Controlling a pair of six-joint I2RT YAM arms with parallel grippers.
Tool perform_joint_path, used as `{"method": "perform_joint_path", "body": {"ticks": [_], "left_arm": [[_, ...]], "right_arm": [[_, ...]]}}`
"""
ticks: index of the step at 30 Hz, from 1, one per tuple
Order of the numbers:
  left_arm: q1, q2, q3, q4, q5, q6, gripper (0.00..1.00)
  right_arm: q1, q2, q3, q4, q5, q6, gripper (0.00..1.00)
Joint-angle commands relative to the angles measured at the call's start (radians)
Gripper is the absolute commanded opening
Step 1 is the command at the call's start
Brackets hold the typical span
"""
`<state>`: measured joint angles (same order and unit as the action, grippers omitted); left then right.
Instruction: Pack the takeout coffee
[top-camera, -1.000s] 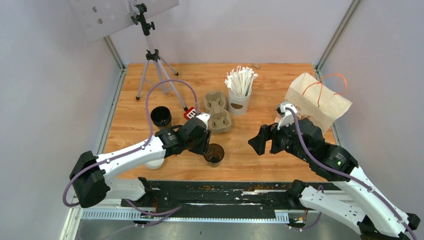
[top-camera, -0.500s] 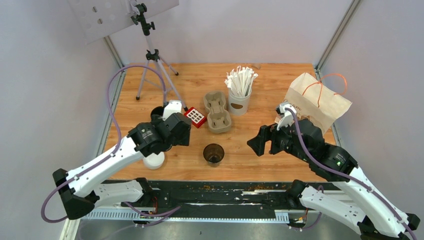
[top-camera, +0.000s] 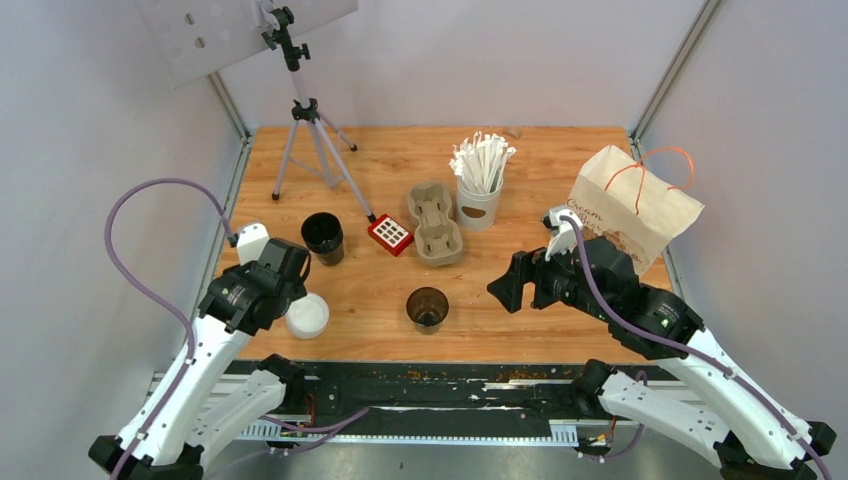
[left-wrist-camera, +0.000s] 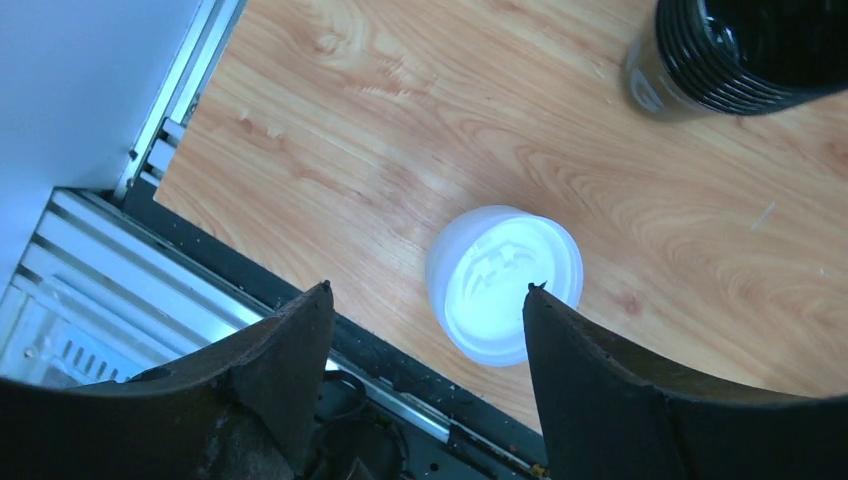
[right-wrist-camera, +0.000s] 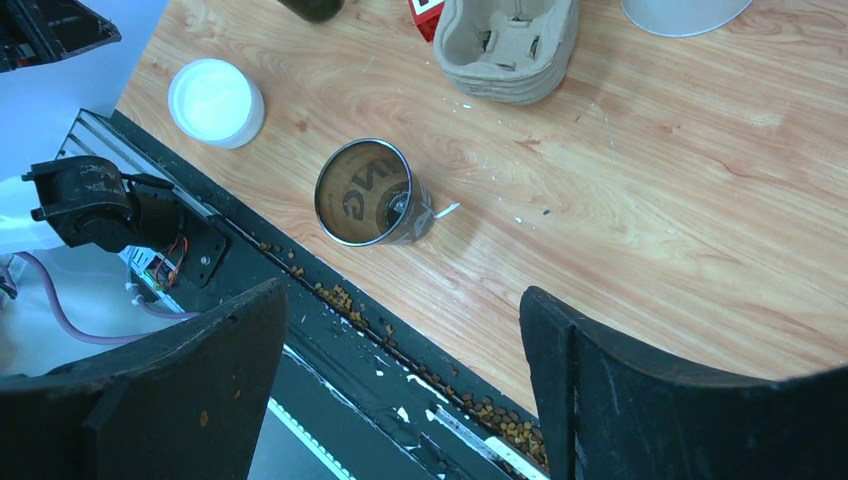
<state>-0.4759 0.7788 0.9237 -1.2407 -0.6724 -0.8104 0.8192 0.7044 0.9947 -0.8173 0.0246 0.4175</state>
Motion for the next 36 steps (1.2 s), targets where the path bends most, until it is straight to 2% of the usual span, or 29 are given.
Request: {"method": "perform_joint_path", "body": {"ticks": [1,5,9,15,20,36], "left_arm": [[0.079,0.0,-0.048,0.059,0.007,-0.082,0.76],[0.166,0.021,-0.095,0.073,0.048,-0.163,0.76],[0.201,0.041,-0.111,0.063,0.028,-0.193,0.76],[0.211,0.041,-0.128,0.036,-0.001,-0.242,0.74],[0.212,0.024,-0.165,0.078,0.049,-0.242,0.73],[0.214,0.057,-0.2,0.09,0.042,-0.295,0.64]], "right_arm": [[-0.002,-0.008,0.0,0.066,-0.009,0.01,0.86],[-0.002,0.005,0.007,0.07,-0.008,-0.002,0.85],[-0.002,0.015,0.028,0.048,-0.007,-0.011,0.86],[-0.003,0.0,0.014,0.057,0.004,-0.004,0.85],[-0.002,0.026,0.039,0.058,-0.002,-0.008,0.85],[-0.003,0.034,0.045,0.066,-0.007,-0.001,0.85]]}}
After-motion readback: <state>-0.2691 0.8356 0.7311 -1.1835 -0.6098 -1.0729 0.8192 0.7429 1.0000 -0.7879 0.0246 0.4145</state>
